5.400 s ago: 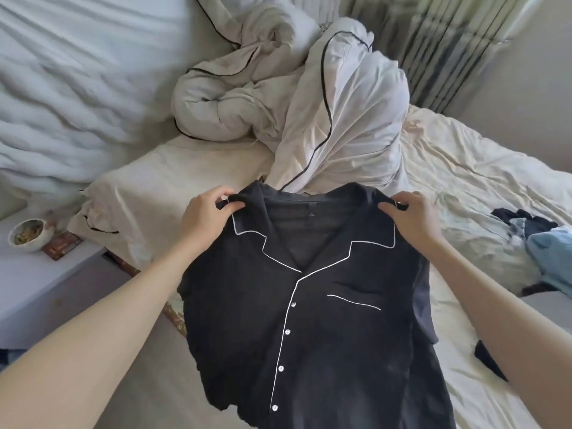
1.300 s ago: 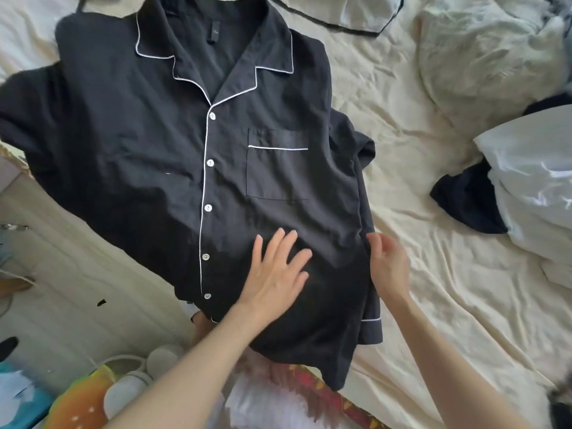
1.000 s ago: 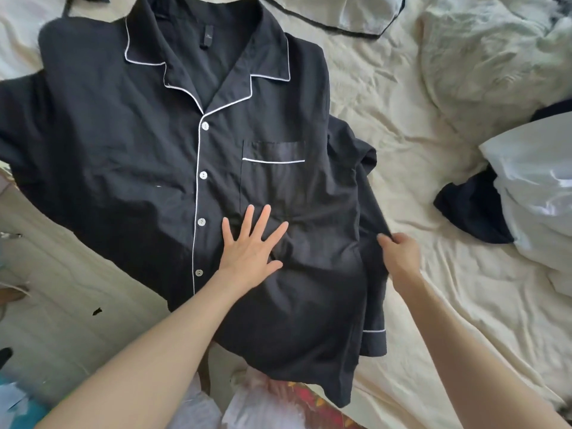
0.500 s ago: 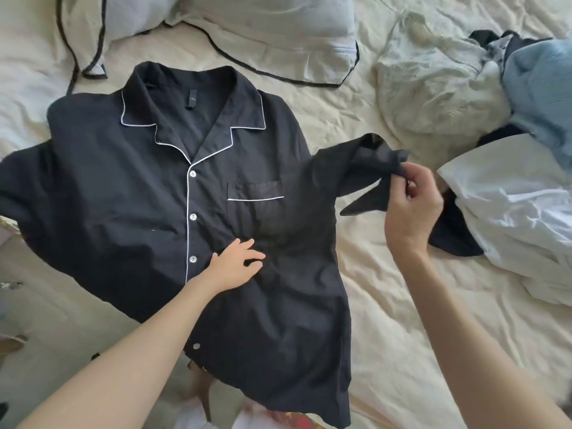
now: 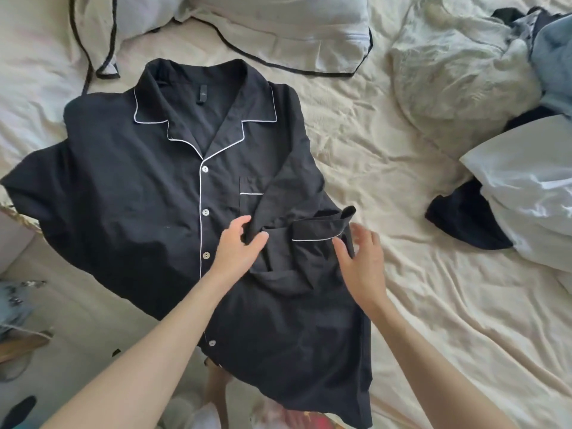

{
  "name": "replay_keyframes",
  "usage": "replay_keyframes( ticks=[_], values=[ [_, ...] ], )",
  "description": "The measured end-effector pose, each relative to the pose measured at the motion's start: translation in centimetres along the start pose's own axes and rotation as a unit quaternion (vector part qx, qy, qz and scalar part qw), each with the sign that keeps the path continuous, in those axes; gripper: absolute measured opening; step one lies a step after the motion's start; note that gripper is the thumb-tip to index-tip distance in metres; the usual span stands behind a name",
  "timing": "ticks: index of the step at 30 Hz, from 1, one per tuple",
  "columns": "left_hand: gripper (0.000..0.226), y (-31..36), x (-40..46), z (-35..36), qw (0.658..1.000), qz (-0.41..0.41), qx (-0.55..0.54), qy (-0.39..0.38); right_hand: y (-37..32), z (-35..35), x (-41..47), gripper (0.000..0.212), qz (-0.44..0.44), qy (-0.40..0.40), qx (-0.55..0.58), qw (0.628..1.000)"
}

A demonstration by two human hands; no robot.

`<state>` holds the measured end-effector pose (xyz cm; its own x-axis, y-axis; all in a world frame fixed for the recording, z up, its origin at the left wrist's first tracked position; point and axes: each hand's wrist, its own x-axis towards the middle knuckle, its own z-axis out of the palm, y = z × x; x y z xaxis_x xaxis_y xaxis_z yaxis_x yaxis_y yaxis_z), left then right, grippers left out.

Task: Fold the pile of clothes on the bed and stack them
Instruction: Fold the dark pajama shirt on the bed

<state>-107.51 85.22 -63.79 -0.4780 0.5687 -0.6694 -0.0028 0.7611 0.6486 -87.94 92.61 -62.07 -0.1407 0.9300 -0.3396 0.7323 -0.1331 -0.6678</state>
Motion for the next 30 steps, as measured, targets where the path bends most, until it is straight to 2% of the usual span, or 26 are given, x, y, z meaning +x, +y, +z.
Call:
replay_keyframes(
  ticks=[2, 3, 4, 5, 7, 8, 9, 10, 12, 14, 16, 18, 20, 21, 22, 24, 26, 28, 30],
  values=[
    [0.07, -0.5, -0.3, 1.4, 0.976, 0.131, 0.176, 0.011, -0.3, 0.2, 1.7, 0.062, 0.072, -0.038, 0.039, 0.996],
    [0.077, -0.6, -0.3, 1.9, 0.96, 0.164, 0.228, 0.005, -0.5, 0.4, 2.6, 0.067, 0.119, -0.06, 0.083, 0.988],
    [0.082, -0.7, -0.1, 2.1, 0.952, 0.169, 0.255, -0.006, -0.7, 0.5, 3.4, 0.065, 0.164, -0.075, 0.127, 0.975],
    [0.085, -0.5, 0.1, 2.3, 0.95, 0.156, 0.269, -0.013, -0.9, 0.7, 3.9, 0.055, 0.192, -0.091, 0.161, 0.964],
    [0.086, 0.0, 0.7, 2.5, 0.945, 0.12, 0.303, -0.019, -1.2, 1.1, 4.3, 0.015, 0.172, -0.091, 0.146, 0.97],
    [0.084, 0.4, 0.8, 2.5, 0.941, 0.107, 0.321, -0.024, -1.5, 1.1, 4.2, 0.013, 0.144, -0.075, 0.12, 0.979],
    [0.081, 0.7, 1.0, 2.4, 0.94, 0.096, 0.326, -0.033, -1.7, 1.2, 4.1, 0.026, 0.118, -0.053, 0.095, 0.987],
    [0.075, 1.0, 1.1, 2.1, 0.946, 0.085, 0.309, -0.044, -1.9, 1.2, 3.9, 0.033, 0.094, -0.032, 0.092, 0.991],
    [0.051, 1.6, 1.0, 1.2, 0.973, 0.063, 0.217, -0.056, -2.9, 0.7, 3.2, 0.03, 0.053, -0.024, 0.127, 0.99],
    [0.023, 1.8, 0.4, -0.4, 0.988, 0.078, 0.128, -0.041, -4.1, -0.1, 2.0, 0.017, 0.016, -0.054, 0.171, 0.984],
    [0.013, 1.5, -0.9, -2.9, 0.992, 0.105, 0.074, -0.017, -5.2, -0.5, 0.2, 0.015, -0.031, -0.097, 0.186, 0.977],
    [0.017, 0.2, -2.7, -6.1, 0.994, 0.102, 0.032, -0.007, -5.9, -0.1, -2.2, 0.024, -0.076, -0.205, 0.19, 0.957],
    [0.026, -1.9, -4.2, -9.7, 0.998, 0.067, 0.018, 0.012, -6.0, 1.2, -4.3, 0.042, -0.09, -0.366, 0.132, 0.917],
    [0.03, -2.9, -4.6, -11.4, 0.999, 0.041, 0.024, 0.023, -5.5, 2.1, -4.8, 0.048, -0.093, -0.422, 0.087, 0.898],
    [0.032, -3.8, -4.8, -12.8, 0.999, 0.011, 0.035, 0.034, -5.1, 3.0, -5.0, 0.049, -0.088, -0.438, 0.055, 0.893],
    [0.035, -4.8, -4.2, -14.6, 0.996, -0.044, 0.054, 0.058, -4.7, 4.0, -4.2, 0.041, -0.037, -0.373, 0.06, 0.925],
    [0.036, -4.3, -2.6, -15.0, 0.992, -0.051, 0.071, 0.086, -4.7, 4.3, -2.4, 0.03, 0.104, -0.252, 0.155, 0.95],
    [0.034, -2.3, -0.5, -14.0, 0.989, -0.022, 0.095, 0.111, -4.8, 4.6, -0.2, 0.032, 0.21, -0.173, 0.229, 0.935],
    [0.033, 0.2, 1.9, -12.1, 0.985, 0.021, 0.129, 0.109, -4.9, 4.7, 1.8, 0.041, 0.275, -0.135, 0.282, 0.909]
  ],
)
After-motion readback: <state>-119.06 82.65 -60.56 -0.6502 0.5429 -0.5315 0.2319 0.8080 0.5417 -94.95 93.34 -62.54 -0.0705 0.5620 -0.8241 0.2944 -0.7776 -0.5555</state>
